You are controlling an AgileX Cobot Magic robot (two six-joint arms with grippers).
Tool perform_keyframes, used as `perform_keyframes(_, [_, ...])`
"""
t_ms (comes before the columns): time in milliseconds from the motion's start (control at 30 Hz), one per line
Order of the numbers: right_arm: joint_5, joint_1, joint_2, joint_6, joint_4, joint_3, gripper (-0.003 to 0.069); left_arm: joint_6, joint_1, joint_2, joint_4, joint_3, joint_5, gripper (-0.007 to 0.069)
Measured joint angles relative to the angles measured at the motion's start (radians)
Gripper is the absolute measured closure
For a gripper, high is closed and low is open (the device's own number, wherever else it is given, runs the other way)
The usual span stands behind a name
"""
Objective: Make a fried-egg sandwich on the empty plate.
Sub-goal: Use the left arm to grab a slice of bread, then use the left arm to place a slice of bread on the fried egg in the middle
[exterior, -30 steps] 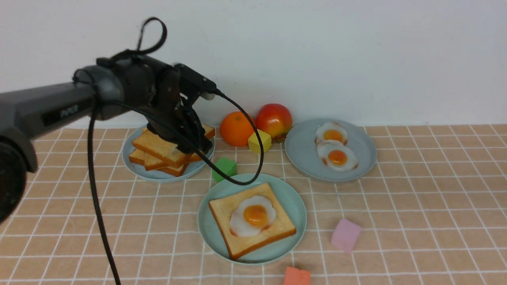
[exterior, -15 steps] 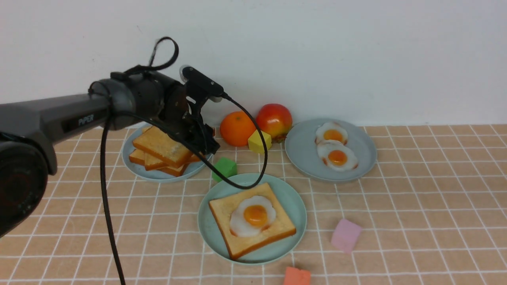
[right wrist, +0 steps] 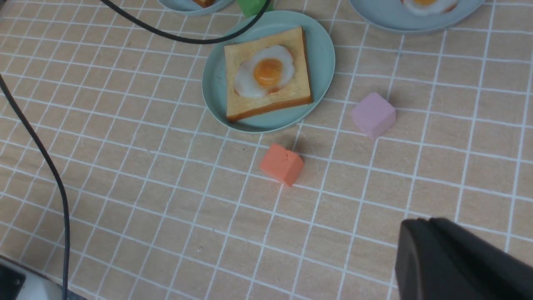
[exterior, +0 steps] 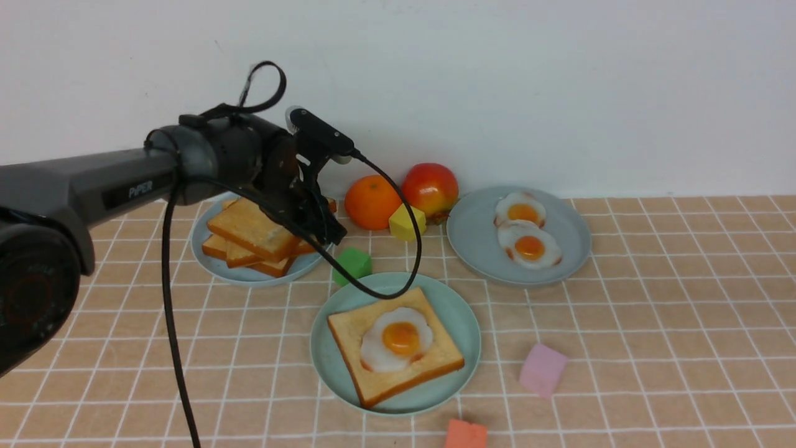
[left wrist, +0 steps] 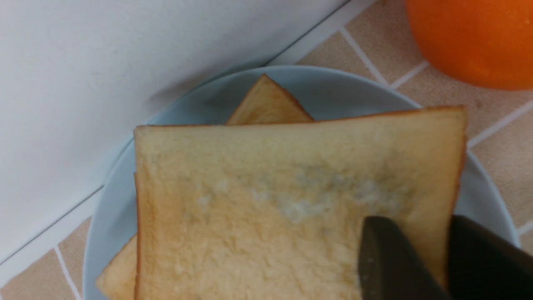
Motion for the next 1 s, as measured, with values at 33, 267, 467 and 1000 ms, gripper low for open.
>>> perform_keyframes(33, [0.0, 0.0, 0.0, 0.0, 0.0, 0.0, 0.0627, 0.0, 0.0, -0.011, -0.001, 0.001, 0.014, 0.0511])
perform_keyframes(267, [0.006, 0.0, 0.0, 0.0, -0.007, 0.0, 0.0627, 0.0, -0.026, -0.168, -0.059, 0.025, 0.156, 0.0514])
perform_keyframes(467, [0.028, 0.0, -0.036, 0.0, -0.012, 0.0, 0.0624, 0.07, -0.249, -0.367, -0.06, 0.282, 0.116, 0.0514])
perform_keyframes(1000, [0.052, 0.0, -0.15, 0.022, 0.004, 0.0, 0.0616, 0.1, -0.413, -0.298, -0.047, 0.44, -0.03, 0.0522])
